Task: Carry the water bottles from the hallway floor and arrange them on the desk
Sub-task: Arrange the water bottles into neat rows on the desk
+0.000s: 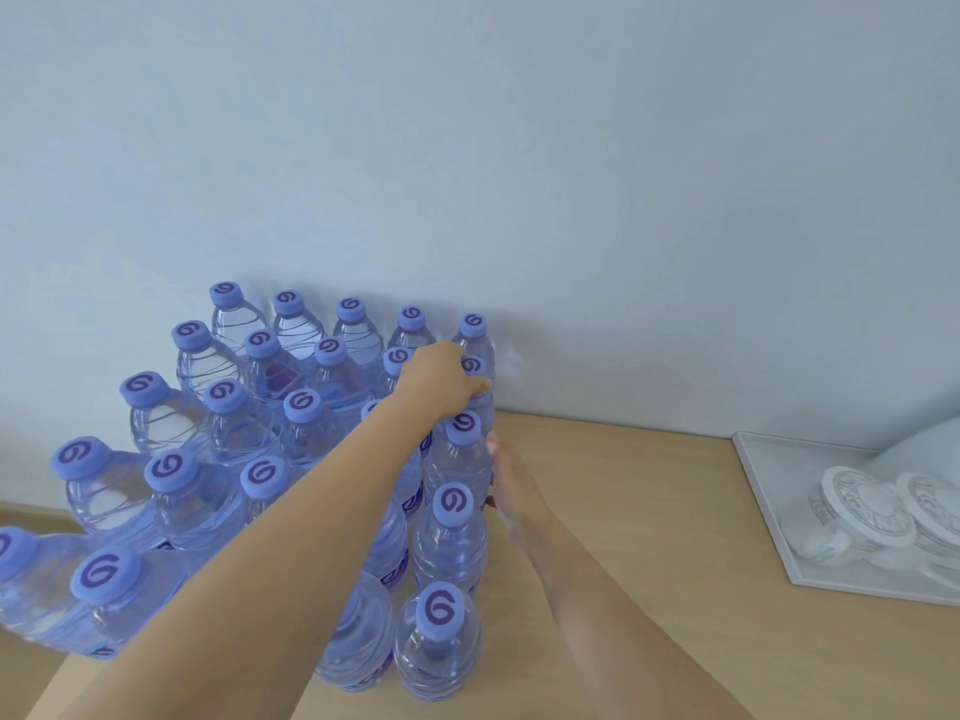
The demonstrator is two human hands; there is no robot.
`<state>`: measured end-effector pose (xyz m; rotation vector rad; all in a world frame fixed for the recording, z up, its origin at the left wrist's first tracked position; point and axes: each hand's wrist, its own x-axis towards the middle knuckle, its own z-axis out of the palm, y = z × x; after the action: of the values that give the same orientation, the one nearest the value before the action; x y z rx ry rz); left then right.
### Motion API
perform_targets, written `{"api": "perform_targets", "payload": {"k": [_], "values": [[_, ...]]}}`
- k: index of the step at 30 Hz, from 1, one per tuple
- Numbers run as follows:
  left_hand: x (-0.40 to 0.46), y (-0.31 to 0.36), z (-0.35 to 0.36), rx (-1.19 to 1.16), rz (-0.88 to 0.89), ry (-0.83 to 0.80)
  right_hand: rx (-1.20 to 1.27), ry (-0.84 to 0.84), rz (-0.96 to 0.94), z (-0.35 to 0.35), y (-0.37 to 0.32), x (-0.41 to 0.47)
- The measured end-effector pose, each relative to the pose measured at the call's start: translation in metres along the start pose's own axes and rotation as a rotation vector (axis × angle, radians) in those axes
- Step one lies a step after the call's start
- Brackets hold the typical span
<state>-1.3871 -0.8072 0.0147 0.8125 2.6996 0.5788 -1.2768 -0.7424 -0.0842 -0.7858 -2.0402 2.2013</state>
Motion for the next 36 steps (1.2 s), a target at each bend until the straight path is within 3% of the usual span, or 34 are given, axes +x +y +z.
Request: {"api": "perform_targets", "payload": {"k": [12, 22, 26, 31, 36], "values": [[-0.003, -0.001, -0.002, -0.132, -0.029, 0.014, -0.002, 0.053, 0.014, 0.003, 0.008, 0.008], [-0.003, -0.002, -0.003, -0.095, 0.005, -0.009, -0.018, 0.057, 0.027, 0.000, 0.008, 0.007], [0.004, 0.001, -0.009, -0.173, -0.070, -0.065, -0.004, 0.101, 0.055, -0.011, 0.007, 0.009], [0.035, 0.011, -0.022, -0.300, -0.086, 0.112, 0.050, 0.164, 0.119, -0.020, -0.009, 0.029], [0.059, 0.014, -0.014, -0.220, -0.077, 0.090, 0.029, 0.111, 0.036, -0.015, -0.026, 0.048]]}}
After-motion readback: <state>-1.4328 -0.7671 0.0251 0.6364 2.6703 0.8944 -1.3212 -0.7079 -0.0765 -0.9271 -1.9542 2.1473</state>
